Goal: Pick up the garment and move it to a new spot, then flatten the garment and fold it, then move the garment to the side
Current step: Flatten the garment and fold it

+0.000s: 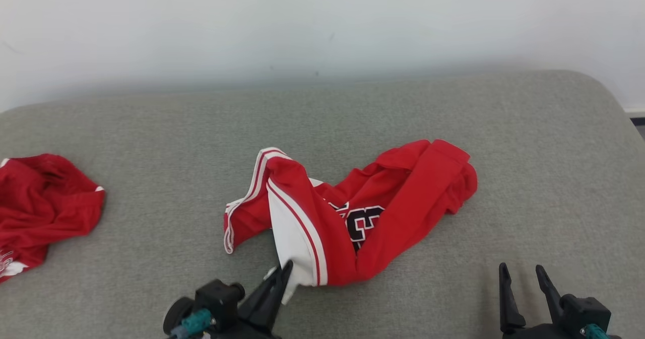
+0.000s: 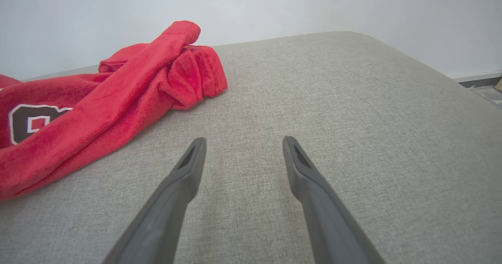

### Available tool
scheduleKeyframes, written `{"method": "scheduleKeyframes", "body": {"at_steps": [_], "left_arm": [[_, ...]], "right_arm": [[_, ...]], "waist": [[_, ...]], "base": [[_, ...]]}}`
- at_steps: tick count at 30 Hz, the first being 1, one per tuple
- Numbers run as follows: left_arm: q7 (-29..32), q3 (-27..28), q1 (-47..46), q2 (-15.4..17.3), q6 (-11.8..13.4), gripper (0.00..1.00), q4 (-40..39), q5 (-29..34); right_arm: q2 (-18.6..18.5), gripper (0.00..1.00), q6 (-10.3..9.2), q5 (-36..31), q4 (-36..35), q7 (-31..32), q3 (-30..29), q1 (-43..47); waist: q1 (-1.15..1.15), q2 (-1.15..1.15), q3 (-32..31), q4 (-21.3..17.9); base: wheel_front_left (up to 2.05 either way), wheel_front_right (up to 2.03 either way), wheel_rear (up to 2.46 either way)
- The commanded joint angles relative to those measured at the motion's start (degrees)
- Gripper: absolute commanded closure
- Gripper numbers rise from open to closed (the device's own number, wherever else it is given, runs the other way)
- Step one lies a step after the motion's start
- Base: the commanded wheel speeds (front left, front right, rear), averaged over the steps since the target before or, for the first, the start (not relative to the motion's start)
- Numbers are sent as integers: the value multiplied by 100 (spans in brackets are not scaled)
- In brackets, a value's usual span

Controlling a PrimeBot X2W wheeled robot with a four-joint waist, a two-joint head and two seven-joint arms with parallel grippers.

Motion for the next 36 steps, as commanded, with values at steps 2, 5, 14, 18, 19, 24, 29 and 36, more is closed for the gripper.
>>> {"method": "scheduleKeyframes", "body": {"at_steps": [2,5,14,18,19,24,29,36], "left_arm": [[115,-48,402,71,198,100,-458,-20],[349,-130,829,121,414,100,-1001,-86],[881,-454,1646,-18,648,100,-1737,-437],[871,-545,1687,-44,729,0,-1606,-365],[835,-513,1684,-34,741,0,-1611,-374],[628,-188,1559,163,875,0,-1783,-408],[498,249,1391,443,1014,0,-1704,-499],[397,515,1003,642,904,0,-945,-533]], "right_arm": [[5,0,9,-24,-8,-3,12,99],[10,0,9,-9,-2,-3,9,139],[-28,0,9,12,19,-3,24,151],[-64,0,9,26,71,-3,74,138],[-65,0,9,26,68,-3,66,153],[-90,0,9,49,60,-3,23,206],[-73,0,9,49,65,-3,48,222],[-56,0,9,50,69,-3,72,118]], "waist": [[0,0,-189,283],[0,0,-216,407],[0,0,-201,548],[0,0,-269,517],[0,0,-286,511],[0,0,-345,486],[0,0,-343,424],[0,0,-259,275]], "base": [[0,0,0],[0,0,0],[0,0,0],[0,0,0],[0,0,0],[0,0,0],[0,0,0],[0,0,0]]}}
